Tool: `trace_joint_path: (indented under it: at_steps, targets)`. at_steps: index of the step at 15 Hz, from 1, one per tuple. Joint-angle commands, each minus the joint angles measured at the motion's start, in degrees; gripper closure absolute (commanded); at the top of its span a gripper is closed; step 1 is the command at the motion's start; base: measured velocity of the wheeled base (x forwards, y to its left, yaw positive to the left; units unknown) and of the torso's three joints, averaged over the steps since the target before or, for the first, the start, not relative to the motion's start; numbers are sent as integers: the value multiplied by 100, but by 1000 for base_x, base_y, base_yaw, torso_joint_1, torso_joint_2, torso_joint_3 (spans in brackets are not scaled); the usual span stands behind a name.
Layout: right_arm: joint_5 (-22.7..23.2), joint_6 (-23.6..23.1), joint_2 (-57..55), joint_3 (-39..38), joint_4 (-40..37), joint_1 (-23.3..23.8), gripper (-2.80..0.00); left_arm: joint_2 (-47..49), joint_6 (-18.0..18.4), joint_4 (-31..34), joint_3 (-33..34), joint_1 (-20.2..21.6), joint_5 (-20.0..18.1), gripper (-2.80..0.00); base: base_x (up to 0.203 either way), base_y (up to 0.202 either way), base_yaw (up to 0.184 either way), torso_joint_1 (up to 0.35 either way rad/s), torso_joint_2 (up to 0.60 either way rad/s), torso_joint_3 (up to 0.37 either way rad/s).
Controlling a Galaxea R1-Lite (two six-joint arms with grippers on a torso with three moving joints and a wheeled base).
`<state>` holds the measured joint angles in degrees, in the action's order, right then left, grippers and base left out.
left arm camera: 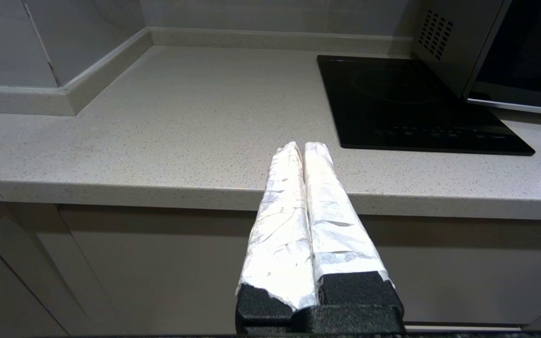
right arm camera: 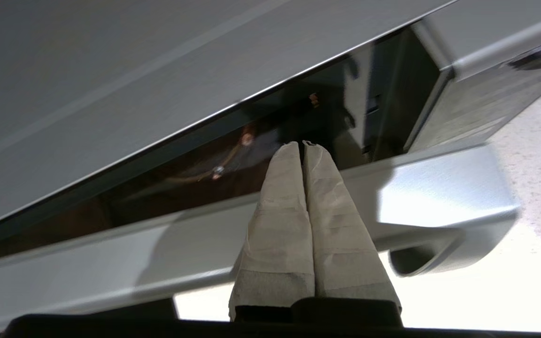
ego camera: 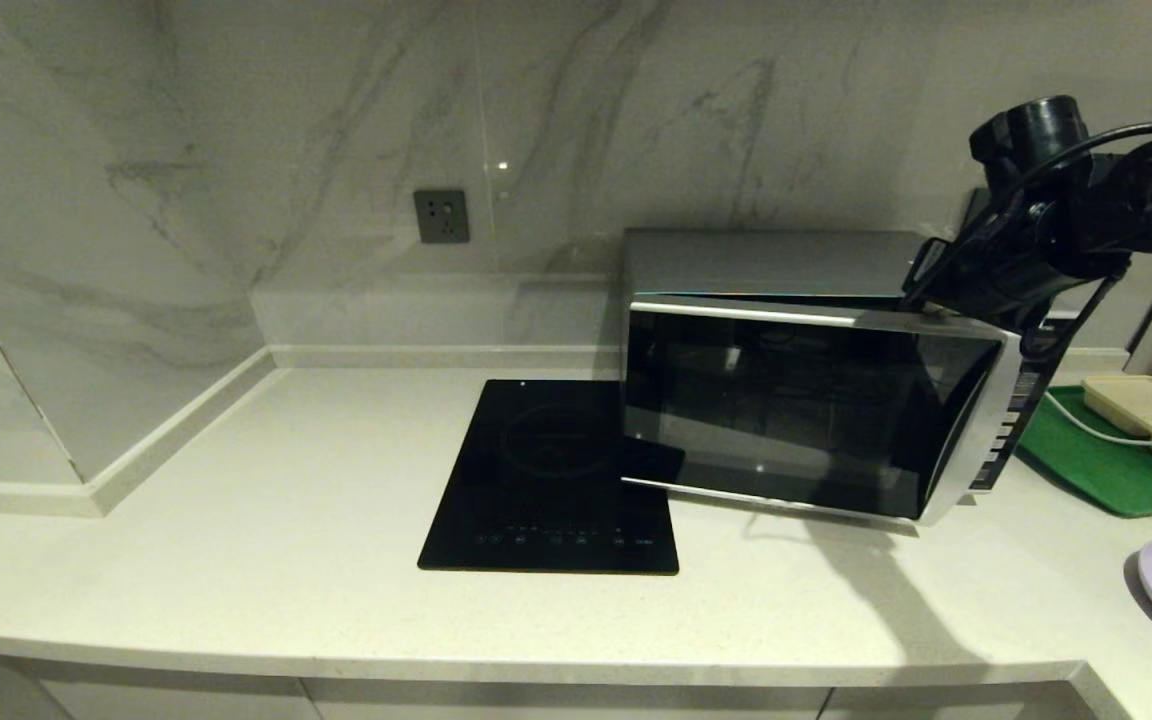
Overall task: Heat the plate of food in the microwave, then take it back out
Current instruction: Open the microwave oven
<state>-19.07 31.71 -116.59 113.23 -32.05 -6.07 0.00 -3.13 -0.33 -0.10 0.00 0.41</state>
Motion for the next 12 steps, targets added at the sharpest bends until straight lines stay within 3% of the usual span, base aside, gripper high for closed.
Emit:
trace_joint_path:
  at_steps: [1,9,12]
  targets:
    - [-1,19,-30,-37,-47,45,0,0,-3,-2,1,0,2,0,0,0,0,0,0,0]
    - [419,20,479,-163,-1111,46,0,0,-3,-2,1,0,2,0,0,0,0,0,0,0]
    - [791,11,988,-704,-1452,30,0,0,-3,-2,1,0,2,0,0,0,0,0,0,0]
